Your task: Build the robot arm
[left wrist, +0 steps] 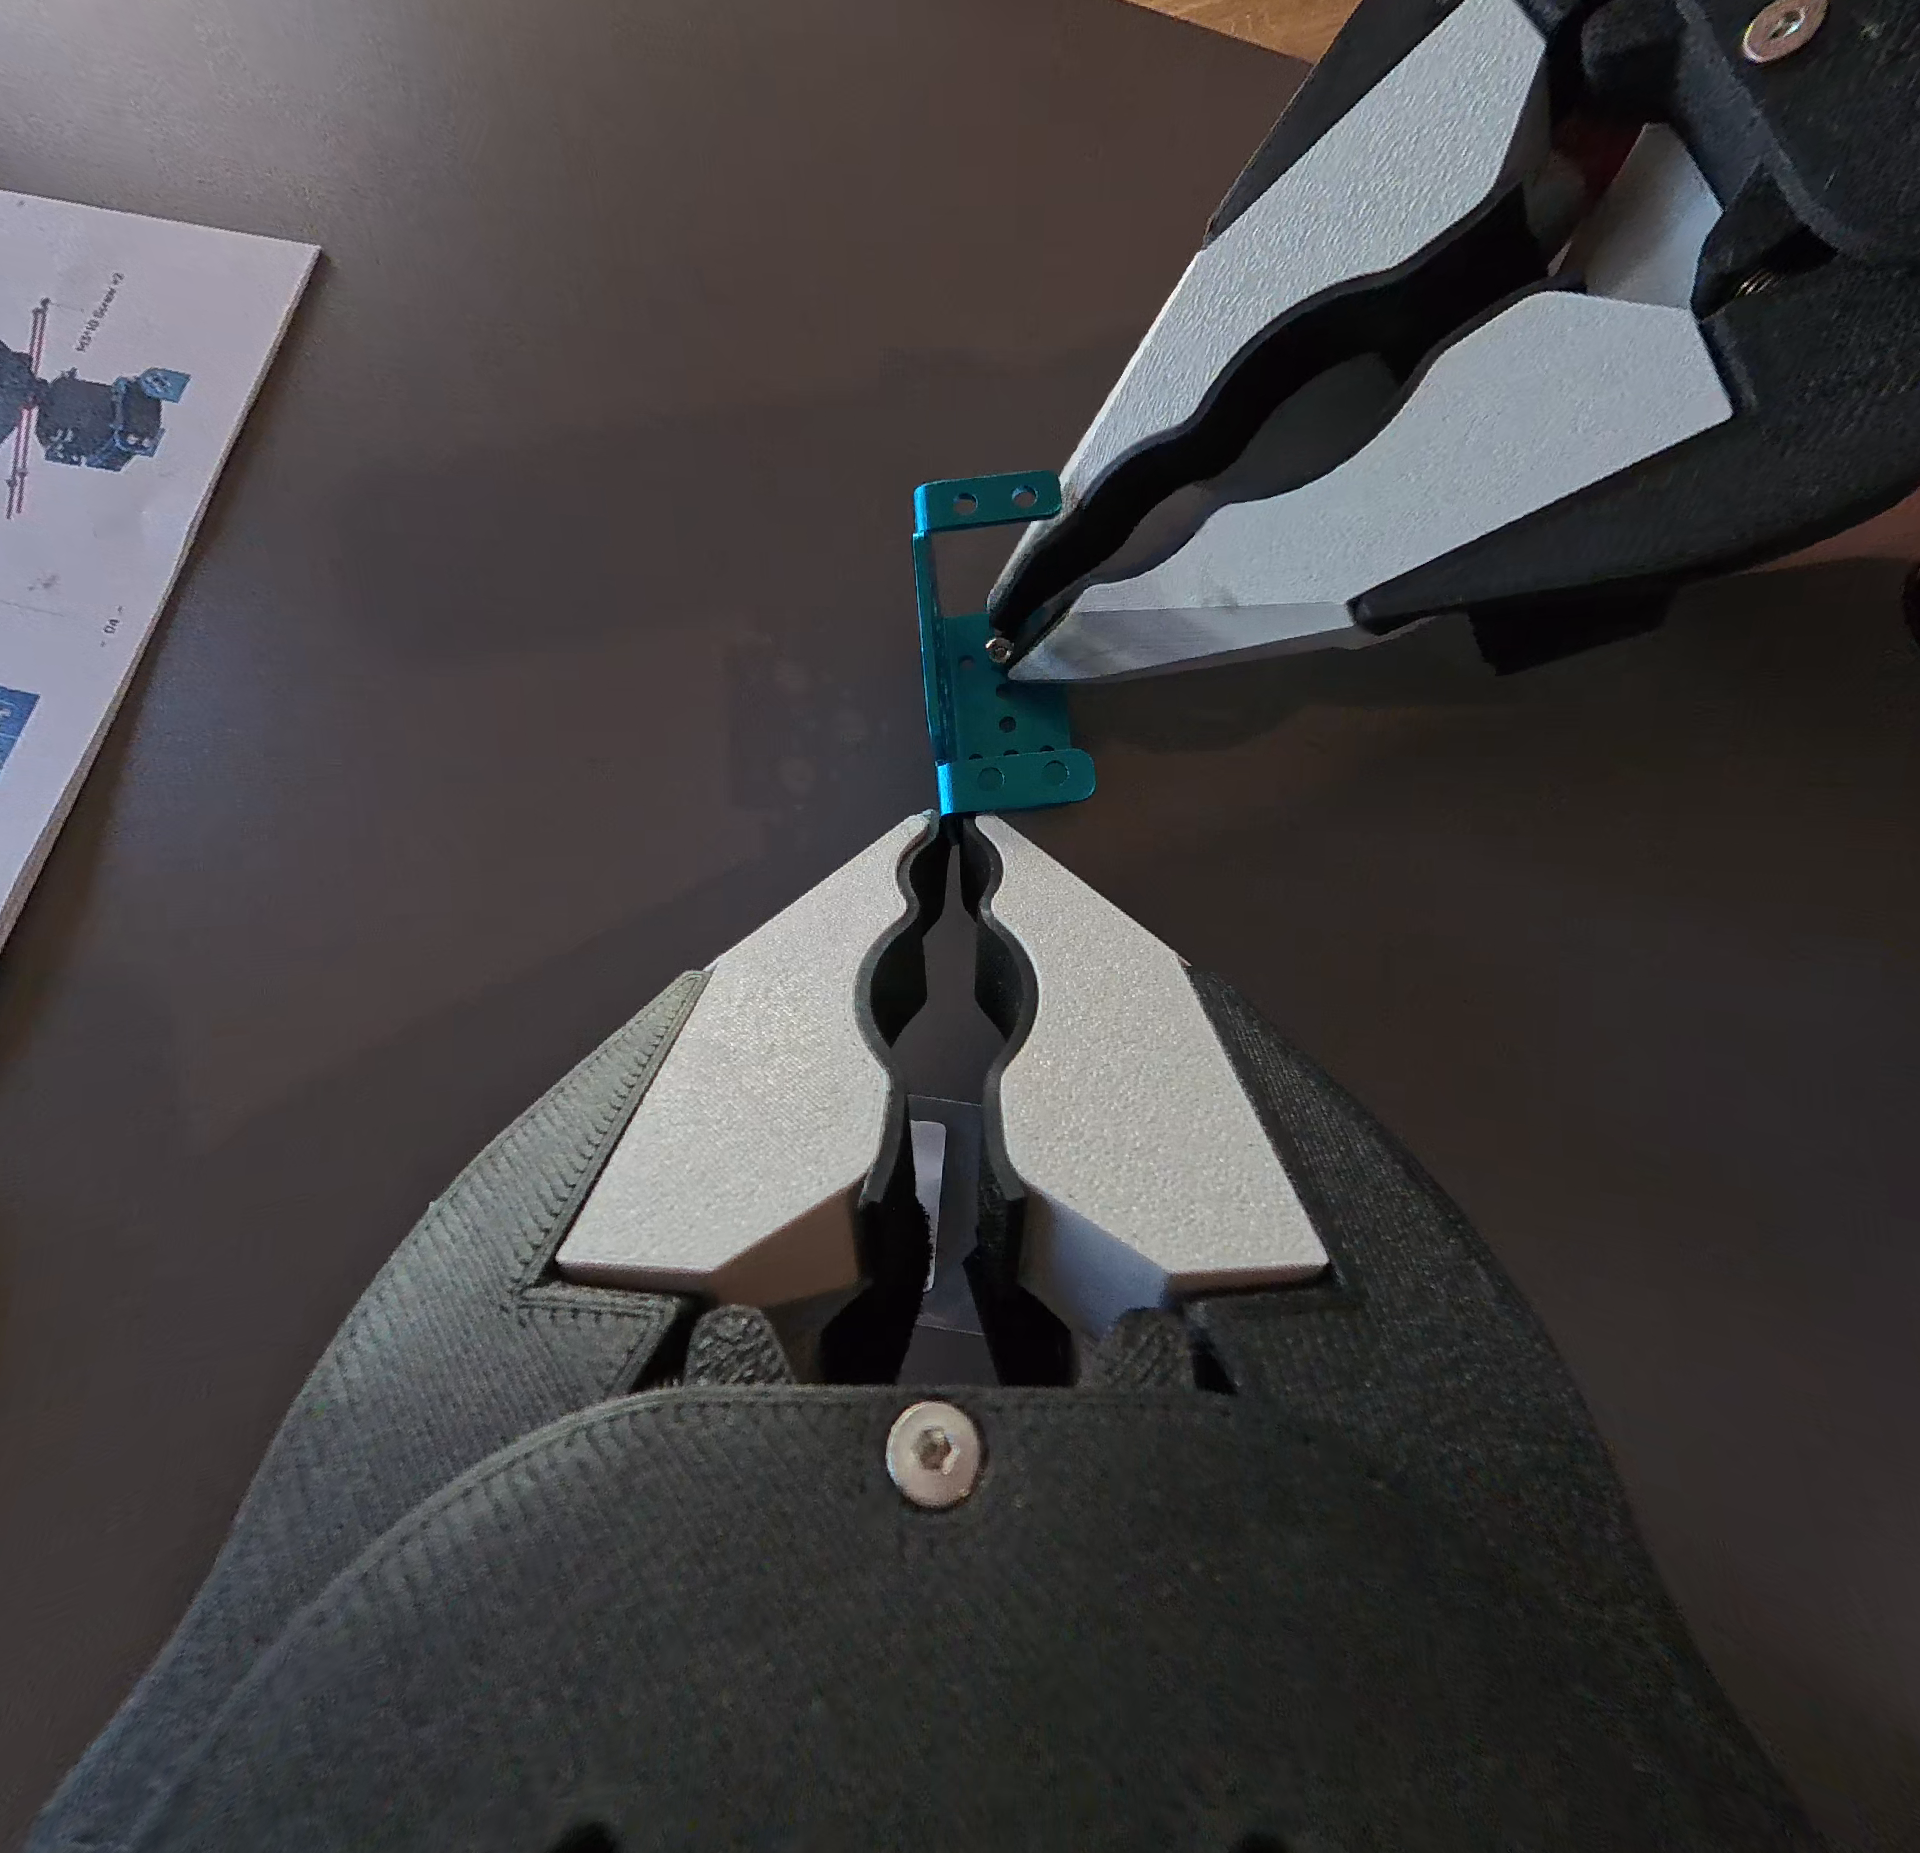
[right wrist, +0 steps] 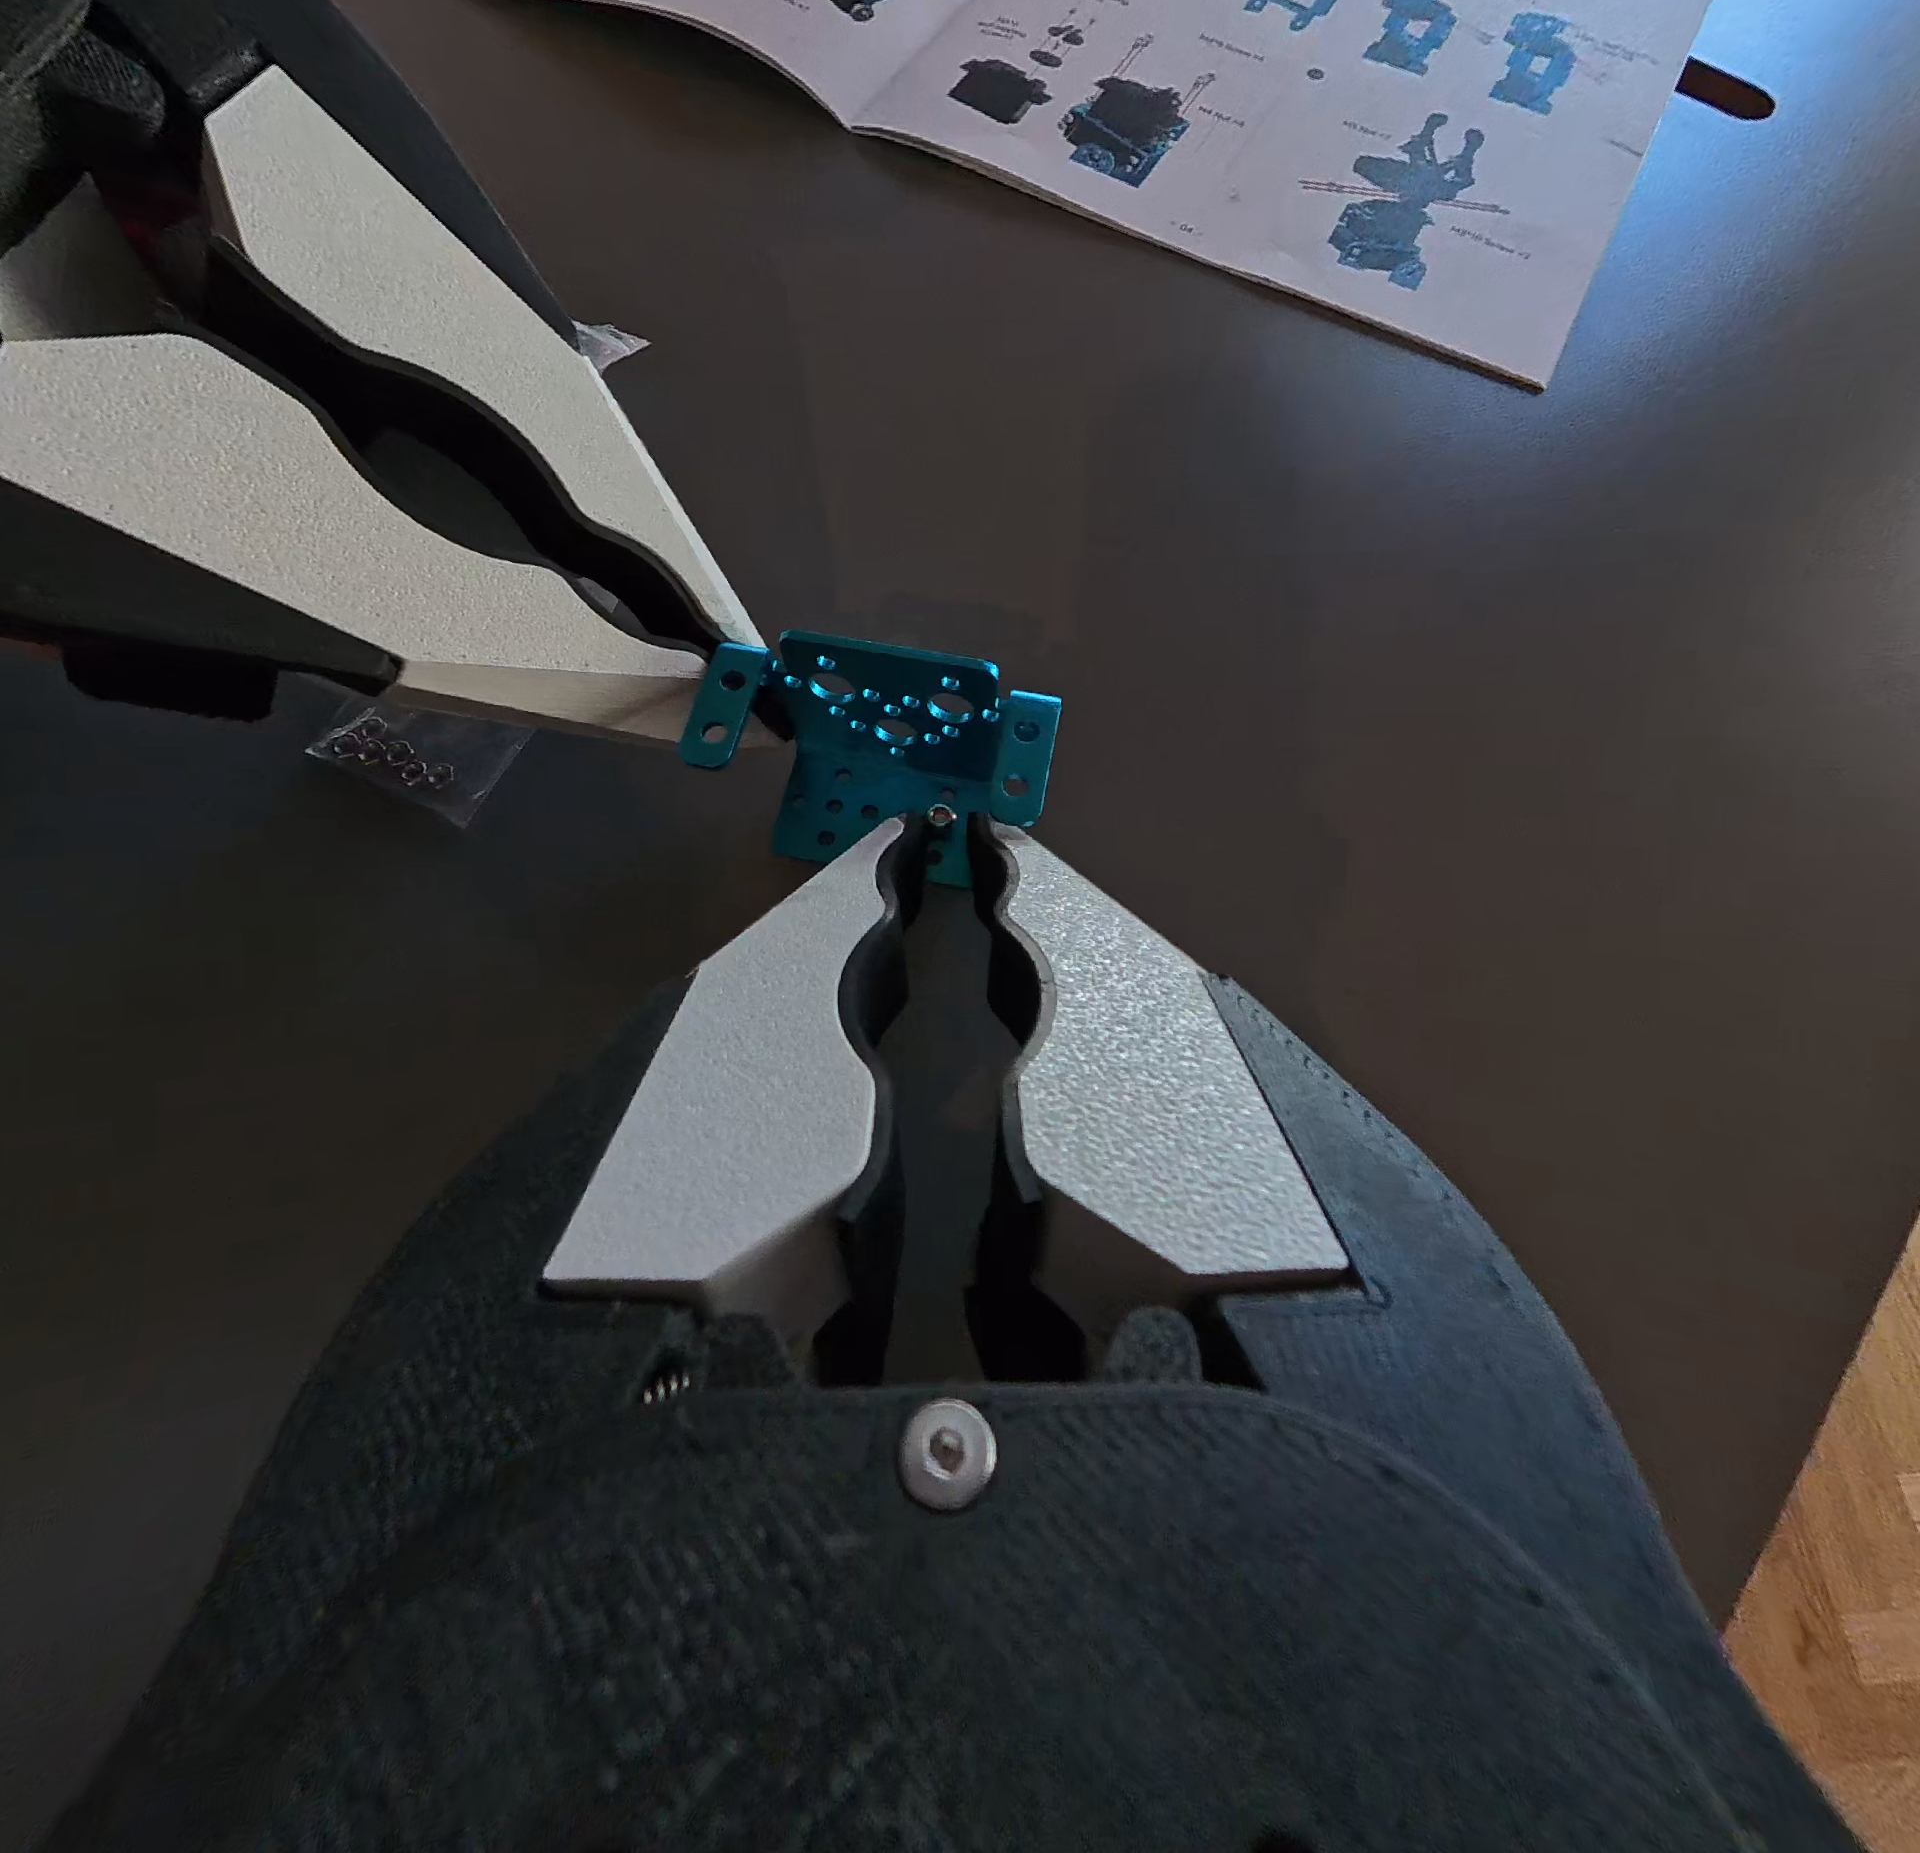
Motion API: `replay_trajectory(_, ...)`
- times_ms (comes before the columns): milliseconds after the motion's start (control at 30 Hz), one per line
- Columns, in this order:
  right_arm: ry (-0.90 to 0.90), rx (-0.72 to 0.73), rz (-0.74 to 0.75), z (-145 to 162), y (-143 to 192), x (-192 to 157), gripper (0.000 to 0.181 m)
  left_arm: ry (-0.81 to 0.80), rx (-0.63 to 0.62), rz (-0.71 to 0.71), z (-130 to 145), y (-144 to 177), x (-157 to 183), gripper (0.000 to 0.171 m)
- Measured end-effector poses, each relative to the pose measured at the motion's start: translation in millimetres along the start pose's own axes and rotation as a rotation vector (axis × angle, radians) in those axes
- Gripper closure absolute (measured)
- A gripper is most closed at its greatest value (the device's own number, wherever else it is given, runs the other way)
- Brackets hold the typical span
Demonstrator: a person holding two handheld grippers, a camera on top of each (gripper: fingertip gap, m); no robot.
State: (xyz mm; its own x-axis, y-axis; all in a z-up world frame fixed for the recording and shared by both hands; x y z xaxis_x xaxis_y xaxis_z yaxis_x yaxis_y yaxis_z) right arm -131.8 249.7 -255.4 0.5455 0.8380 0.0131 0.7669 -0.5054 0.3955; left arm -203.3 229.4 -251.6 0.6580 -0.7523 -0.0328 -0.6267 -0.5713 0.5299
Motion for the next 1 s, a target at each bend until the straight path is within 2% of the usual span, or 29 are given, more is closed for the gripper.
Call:
replay_trajectory(467, 0.04, 0.04, -0.016, -3.0, 4.9, -0.8, 0.172, 0.0, 0.0, 0.0, 0.1, 0.1, 0.0, 0.17)
replay_trajectory(667, 0.158, 0.035, -0.022, -1.1, 7.8, -6.5, 0.173, 0.004, 0.001, 0.0, 0.1, -0.1, -0.4, 0.17)
replay_trajectory(867, 0.386, 0.077, -0.055, -13.2, 17.7, -13.1, 0.173, -0.006, 0.0, -0.002, -0.1, 0.0, -0.1, 0.17)
replay_trajectory(1000, 0.375, 0.059, -0.052, -18.1, 18.6, -13.1, 0.172, -0.027, 0.0, -0.021, -0.7, 0.8, -1.3, 0.171)
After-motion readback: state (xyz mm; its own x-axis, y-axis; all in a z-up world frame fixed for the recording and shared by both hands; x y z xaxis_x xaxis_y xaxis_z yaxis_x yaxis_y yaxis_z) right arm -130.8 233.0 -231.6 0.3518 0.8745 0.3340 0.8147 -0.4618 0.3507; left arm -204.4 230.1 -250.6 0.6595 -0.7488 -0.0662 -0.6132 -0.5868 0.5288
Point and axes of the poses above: each gripper's, where its closed fingertips meet, y back along the fingers, z out of its underside, x = y × z across the jaws, the point moved 4 cm from there along y, back along the fingers, and after that the axes turned 14 degrees about x, right-handed, at the moved point
